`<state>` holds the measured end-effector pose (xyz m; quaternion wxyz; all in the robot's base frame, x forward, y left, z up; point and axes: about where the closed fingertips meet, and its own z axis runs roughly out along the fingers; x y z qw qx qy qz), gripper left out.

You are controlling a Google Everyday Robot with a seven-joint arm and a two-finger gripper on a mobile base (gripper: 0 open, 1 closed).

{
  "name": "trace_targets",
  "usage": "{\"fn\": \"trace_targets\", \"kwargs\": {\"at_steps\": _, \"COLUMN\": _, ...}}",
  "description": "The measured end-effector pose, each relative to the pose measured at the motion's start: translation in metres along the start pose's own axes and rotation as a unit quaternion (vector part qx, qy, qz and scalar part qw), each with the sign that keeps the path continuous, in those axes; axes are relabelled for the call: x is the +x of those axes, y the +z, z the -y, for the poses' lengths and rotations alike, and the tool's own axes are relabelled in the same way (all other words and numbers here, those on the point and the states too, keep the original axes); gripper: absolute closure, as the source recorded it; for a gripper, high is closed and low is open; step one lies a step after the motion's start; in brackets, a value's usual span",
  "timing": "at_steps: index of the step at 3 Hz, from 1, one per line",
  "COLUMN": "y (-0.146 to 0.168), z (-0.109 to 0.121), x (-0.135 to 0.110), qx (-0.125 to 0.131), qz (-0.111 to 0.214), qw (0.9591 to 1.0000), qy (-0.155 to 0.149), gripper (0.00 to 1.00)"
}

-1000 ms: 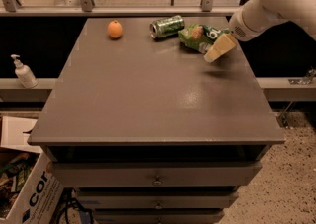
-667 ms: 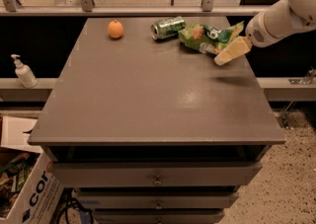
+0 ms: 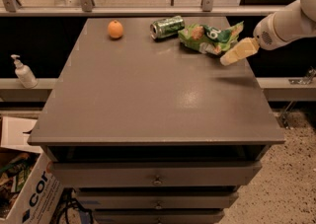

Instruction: Move green rice chip bag near green can

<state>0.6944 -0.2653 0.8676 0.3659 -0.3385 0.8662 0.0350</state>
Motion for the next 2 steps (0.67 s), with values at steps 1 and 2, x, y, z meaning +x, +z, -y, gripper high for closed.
{"fn": "trace_targets", "kwargs": {"at_steps": 1, "y": -0.0125, "z": 0.0126, "x": 0.0179, "qx": -0.035, "qz": 0.038, "qw": 0.9974, "qy": 0.051, "gripper": 0.00}}
{"fn": "trace_targets", "kwargs": {"at_steps": 2, "y": -0.0122, "z": 0.0125, "x": 0.0180, "qx": -0.035, "qz": 0.038, "qw": 0.9974, "qy": 0.050, "gripper": 0.00}}
